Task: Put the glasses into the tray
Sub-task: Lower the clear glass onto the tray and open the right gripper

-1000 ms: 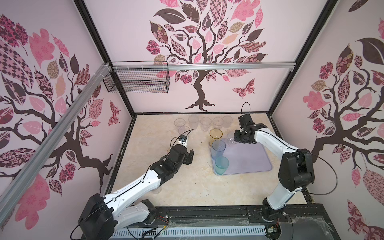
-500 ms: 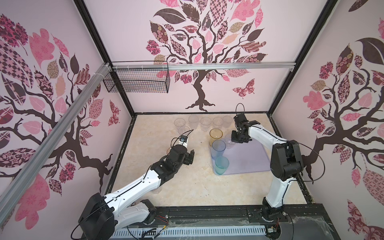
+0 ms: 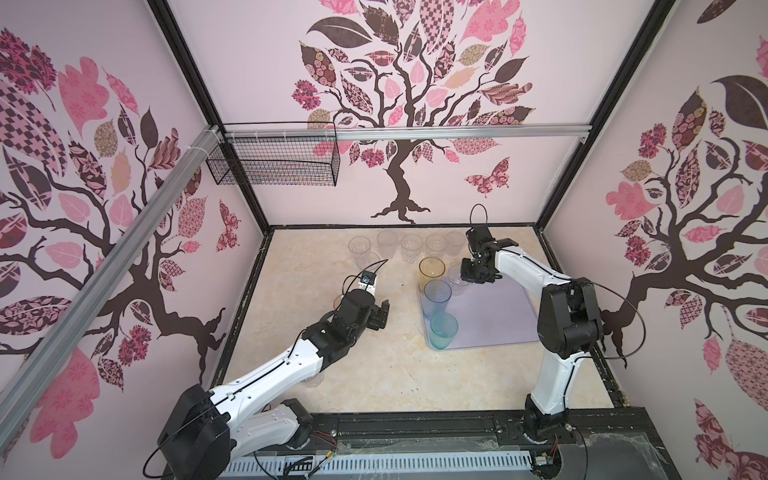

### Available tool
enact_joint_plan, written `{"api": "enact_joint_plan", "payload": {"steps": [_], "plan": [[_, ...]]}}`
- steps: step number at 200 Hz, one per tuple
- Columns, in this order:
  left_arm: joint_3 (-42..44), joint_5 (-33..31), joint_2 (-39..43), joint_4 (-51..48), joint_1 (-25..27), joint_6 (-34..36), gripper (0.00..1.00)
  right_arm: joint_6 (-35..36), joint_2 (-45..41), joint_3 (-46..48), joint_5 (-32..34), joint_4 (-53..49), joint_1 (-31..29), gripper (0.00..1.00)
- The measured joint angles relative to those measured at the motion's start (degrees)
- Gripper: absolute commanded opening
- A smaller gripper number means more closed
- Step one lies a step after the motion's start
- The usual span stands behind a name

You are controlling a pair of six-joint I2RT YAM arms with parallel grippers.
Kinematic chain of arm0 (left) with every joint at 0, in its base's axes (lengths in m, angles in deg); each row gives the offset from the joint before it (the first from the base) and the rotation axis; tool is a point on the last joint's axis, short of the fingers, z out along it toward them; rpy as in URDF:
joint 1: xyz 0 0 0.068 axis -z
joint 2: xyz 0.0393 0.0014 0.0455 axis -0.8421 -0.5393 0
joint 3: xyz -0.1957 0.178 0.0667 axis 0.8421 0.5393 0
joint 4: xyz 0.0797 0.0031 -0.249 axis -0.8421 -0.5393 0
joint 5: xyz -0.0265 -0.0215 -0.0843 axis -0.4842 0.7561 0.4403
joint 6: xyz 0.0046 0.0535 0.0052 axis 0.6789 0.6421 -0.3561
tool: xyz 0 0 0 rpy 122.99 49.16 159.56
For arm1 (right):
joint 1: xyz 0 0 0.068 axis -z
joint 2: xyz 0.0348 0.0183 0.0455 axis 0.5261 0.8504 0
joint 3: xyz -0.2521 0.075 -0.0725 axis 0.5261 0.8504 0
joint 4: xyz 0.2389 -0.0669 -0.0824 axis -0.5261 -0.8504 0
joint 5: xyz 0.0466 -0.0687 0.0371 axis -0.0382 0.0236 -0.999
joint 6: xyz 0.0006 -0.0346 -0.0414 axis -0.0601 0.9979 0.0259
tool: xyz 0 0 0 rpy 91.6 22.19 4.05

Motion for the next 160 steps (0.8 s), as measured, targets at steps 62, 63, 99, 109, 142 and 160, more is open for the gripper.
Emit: {"api": "enact_joint_plan", "payload": {"steps": [62,63,99,109,142,160], "plan": [[0.0,0.7,0.0,0.0,0.0,0.0,0.81,-0.5,-0.2,0.0,-0.7,-0.2,0.0,0.34],[0.0,0.7,0.0,0.0,0.0,0.0,0.81,-0.4,-0.2,0.0,-0.7,-0.2,0.0,0.35],[0.0,1.0,0.2,0.0,0.0,0.3,0.81,-1.0,-2.7,-0.1,0.1,-1.4,-0.3,0.38],[0.1,1.0,0.7,0.0,0.0,0.5,0.81,-1.2,-4.5,-0.5,0.8,-2.2,-0.7,0.39],[0.1,-2.2,4.4,-0.3,0.0,1.8,0.8,-1.5,-11.8,-4.9,4.4,-3.9,-4.6,0.41],[0.0,-5.5,7.7,-0.8,0.0,3.1,0.78,-1.7,-15.7,-7.8,6.4,-4.2,-8.2,0.43]]}}
